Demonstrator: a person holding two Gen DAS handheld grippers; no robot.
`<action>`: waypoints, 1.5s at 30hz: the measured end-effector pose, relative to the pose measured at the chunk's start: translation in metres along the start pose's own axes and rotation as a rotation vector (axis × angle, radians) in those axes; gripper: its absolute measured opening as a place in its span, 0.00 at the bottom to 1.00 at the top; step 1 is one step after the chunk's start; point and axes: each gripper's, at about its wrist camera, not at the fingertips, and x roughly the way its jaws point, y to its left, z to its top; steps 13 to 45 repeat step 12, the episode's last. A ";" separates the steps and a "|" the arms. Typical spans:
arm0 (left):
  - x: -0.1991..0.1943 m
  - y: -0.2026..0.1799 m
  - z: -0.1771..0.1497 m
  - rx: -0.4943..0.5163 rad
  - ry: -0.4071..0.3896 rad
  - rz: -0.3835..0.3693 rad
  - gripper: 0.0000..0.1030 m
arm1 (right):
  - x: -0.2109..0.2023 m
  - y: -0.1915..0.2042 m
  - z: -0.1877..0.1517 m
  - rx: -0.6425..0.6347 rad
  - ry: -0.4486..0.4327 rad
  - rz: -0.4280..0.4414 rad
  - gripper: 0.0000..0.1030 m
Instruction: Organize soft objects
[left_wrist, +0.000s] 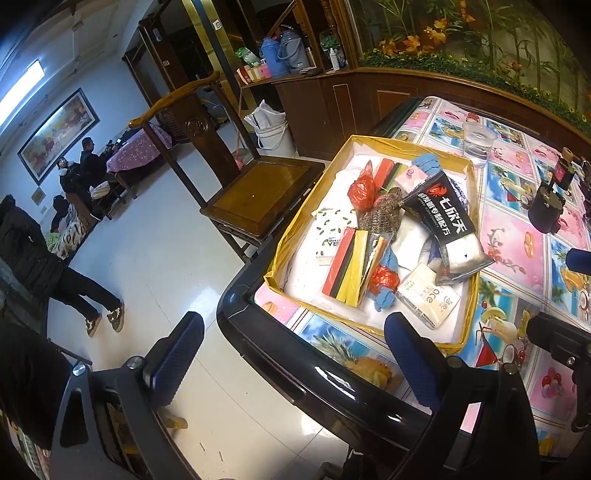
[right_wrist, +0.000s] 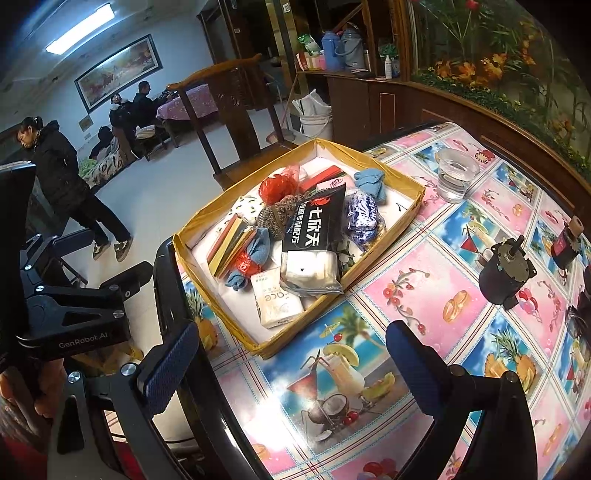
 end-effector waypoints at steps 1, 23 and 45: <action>0.000 0.000 0.000 0.001 0.000 0.000 0.95 | 0.000 0.000 0.000 0.001 0.001 0.002 1.00; -0.001 0.010 -0.001 -0.023 0.008 0.014 0.95 | 0.002 0.001 0.000 0.000 0.004 0.004 1.00; -0.001 0.010 -0.001 -0.023 0.008 0.014 0.95 | 0.002 0.001 0.000 0.000 0.004 0.004 1.00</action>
